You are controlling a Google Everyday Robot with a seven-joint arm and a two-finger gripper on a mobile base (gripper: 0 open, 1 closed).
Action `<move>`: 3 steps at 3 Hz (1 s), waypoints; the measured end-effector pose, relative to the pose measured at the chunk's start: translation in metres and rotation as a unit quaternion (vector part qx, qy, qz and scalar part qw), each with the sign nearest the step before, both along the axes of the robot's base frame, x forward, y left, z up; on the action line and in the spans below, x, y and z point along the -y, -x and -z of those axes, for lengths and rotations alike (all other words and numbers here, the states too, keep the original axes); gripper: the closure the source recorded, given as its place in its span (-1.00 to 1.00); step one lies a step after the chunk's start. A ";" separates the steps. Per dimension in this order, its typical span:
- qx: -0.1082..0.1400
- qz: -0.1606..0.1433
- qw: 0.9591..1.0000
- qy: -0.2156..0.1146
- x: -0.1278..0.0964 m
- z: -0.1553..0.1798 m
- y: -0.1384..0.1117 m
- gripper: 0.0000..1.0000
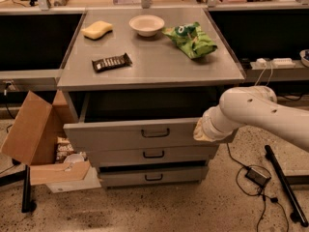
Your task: Close top drawer
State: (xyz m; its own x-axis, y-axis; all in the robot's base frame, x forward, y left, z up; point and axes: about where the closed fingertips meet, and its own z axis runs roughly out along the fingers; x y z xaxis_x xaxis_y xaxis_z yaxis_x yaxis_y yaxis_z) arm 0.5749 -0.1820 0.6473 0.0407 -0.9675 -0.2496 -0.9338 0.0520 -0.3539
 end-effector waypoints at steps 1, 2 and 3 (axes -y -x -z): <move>-0.010 0.005 1.000 -0.001 0.001 0.003 -0.012 0.69; -0.010 0.005 1.000 -0.001 0.001 0.002 -0.013 0.21; -0.010 0.005 1.000 -0.001 0.001 0.002 -0.013 -0.28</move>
Offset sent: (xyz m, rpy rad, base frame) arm 0.0109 -0.0005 -0.0023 0.0022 0.0179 -0.0084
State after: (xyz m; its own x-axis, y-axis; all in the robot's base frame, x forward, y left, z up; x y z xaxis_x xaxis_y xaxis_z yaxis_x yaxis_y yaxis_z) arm 0.5879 -0.1827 0.6452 0.0262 -0.9672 -0.2527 -0.9404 0.0619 -0.3345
